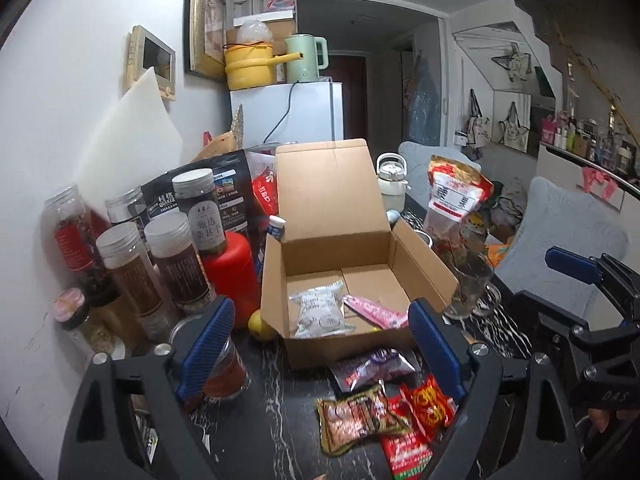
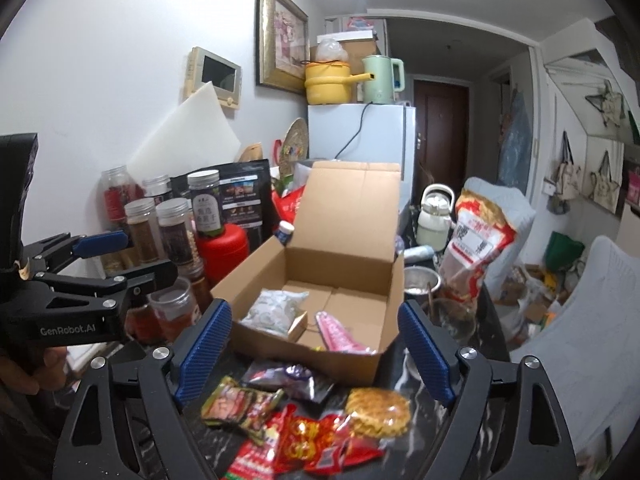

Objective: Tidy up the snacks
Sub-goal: 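Move both tools back over the snack pile on the table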

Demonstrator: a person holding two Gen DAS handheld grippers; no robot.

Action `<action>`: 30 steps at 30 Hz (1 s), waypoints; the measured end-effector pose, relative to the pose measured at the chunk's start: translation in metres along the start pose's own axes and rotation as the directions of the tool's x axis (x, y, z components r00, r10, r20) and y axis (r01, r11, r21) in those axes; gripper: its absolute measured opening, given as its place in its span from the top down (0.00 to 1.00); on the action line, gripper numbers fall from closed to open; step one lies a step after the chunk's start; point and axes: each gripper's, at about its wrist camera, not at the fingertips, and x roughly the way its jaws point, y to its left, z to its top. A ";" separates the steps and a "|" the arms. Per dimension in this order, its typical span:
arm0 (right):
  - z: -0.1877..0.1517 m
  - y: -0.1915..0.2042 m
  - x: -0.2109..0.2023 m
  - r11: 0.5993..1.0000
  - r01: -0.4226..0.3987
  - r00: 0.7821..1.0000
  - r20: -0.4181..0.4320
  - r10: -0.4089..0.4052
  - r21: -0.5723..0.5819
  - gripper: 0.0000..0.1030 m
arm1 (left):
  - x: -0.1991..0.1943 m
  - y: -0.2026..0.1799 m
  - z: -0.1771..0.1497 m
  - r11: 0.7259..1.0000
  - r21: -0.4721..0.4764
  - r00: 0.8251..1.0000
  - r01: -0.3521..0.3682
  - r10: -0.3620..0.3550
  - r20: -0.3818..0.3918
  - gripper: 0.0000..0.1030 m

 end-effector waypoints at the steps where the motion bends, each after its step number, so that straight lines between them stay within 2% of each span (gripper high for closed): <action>1: -0.003 0.001 -0.002 1.000 -0.002 1.000 -0.002 0.002 0.005 0.17 | -0.003 0.000 -0.003 1.000 0.002 1.000 0.008 -0.008 0.002 0.13; 9: -0.032 0.008 -0.003 0.999 0.000 0.999 -0.054 0.002 0.040 0.17 | -0.010 -0.002 -0.029 0.999 0.023 0.999 0.044 -0.043 -0.031 0.13; 12: -0.045 0.006 0.001 0.997 -0.003 0.996 -0.091 0.010 0.072 0.17 | -0.010 -0.003 -0.039 0.996 0.011 0.994 0.092 -0.091 -0.053 0.13; 19: -0.076 0.007 0.014 0.994 -0.006 0.985 -0.169 0.025 0.113 0.17 | -0.002 -0.005 -0.061 0.994 0.007 0.989 0.105 -0.104 -0.110 0.13; 28: -0.111 0.003 0.025 0.988 0.024 0.972 -0.235 0.013 0.155 0.17 | 0.019 -0.008 -0.092 0.985 -0.045 0.964 0.168 -0.173 -0.204 0.13; 30: -0.117 0.002 0.028 0.988 0.035 0.970 -0.244 0.003 0.154 0.17 | 0.024 -0.010 -0.097 0.986 -0.047 0.961 0.162 -0.168 -0.218 0.13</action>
